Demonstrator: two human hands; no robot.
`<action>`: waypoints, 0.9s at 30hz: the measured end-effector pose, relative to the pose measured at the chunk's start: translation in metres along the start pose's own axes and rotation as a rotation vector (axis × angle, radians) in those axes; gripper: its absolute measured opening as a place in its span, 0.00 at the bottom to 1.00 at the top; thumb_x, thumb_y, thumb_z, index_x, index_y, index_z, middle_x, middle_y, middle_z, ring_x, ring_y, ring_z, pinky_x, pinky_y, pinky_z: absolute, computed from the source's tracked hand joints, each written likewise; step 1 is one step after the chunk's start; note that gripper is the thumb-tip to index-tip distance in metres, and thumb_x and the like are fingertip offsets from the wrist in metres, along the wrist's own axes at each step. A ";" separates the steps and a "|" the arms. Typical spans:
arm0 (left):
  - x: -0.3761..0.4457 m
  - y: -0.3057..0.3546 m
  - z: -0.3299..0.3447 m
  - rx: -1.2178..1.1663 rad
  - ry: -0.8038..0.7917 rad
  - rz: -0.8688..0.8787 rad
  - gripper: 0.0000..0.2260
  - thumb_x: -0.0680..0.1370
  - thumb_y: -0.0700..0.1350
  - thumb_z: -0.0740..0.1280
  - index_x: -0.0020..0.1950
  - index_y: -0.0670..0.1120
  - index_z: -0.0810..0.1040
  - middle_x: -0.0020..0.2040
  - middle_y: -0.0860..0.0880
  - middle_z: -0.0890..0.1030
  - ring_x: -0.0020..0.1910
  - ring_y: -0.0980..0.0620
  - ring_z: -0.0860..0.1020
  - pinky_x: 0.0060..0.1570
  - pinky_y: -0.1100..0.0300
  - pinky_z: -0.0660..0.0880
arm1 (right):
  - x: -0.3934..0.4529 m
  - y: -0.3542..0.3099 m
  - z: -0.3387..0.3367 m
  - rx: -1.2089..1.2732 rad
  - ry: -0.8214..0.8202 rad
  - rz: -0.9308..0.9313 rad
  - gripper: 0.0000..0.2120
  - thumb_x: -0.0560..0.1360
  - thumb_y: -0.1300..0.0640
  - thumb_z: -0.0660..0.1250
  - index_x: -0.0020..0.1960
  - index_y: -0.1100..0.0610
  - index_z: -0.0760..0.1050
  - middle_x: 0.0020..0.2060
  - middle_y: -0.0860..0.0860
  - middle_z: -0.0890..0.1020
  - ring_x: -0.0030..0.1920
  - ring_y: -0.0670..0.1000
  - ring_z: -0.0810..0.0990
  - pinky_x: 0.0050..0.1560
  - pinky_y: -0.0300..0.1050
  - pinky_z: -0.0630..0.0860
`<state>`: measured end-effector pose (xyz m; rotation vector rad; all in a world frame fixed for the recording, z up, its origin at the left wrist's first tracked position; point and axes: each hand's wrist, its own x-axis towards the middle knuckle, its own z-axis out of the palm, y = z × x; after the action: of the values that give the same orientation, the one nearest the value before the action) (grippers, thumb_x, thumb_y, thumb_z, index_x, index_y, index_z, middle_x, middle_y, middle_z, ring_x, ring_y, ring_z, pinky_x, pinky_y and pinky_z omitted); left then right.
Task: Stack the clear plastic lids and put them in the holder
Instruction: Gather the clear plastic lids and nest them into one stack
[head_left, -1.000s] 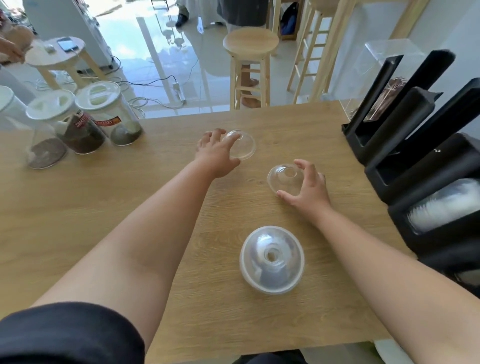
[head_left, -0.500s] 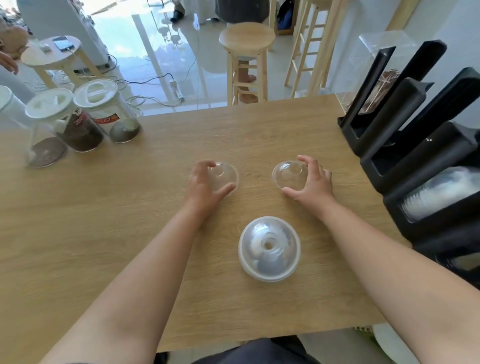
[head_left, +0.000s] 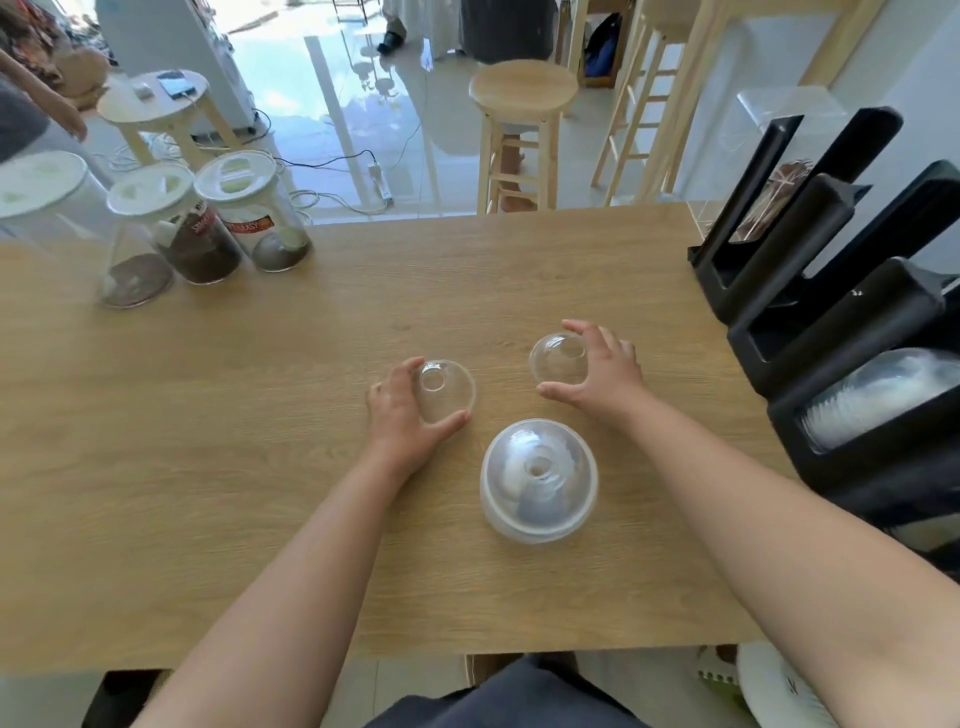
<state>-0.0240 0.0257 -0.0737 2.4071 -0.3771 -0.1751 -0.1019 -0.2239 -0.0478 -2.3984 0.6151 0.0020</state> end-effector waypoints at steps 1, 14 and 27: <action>-0.003 -0.001 0.000 -0.010 0.004 -0.007 0.41 0.66 0.59 0.78 0.73 0.50 0.65 0.69 0.51 0.72 0.69 0.46 0.65 0.65 0.57 0.62 | 0.002 0.001 0.003 -0.002 0.009 0.018 0.41 0.64 0.41 0.76 0.72 0.41 0.60 0.72 0.49 0.65 0.70 0.56 0.61 0.68 0.50 0.60; -0.030 -0.005 -0.017 -0.163 0.104 -0.026 0.40 0.66 0.54 0.80 0.72 0.47 0.66 0.69 0.50 0.71 0.68 0.53 0.69 0.66 0.62 0.64 | -0.045 -0.021 -0.039 0.521 0.136 -0.055 0.35 0.64 0.46 0.79 0.66 0.39 0.66 0.64 0.44 0.72 0.64 0.47 0.72 0.65 0.50 0.70; -0.047 0.017 -0.052 -0.352 0.171 0.008 0.40 0.67 0.55 0.78 0.75 0.49 0.64 0.70 0.52 0.68 0.68 0.57 0.68 0.69 0.61 0.65 | -0.137 -0.055 -0.047 0.278 -0.139 -0.449 0.36 0.61 0.44 0.78 0.66 0.35 0.67 0.63 0.37 0.70 0.66 0.43 0.69 0.67 0.53 0.68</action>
<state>-0.0604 0.0601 -0.0220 2.0550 -0.2525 -0.0271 -0.2074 -0.1561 0.0426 -2.1910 0.0015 -0.1018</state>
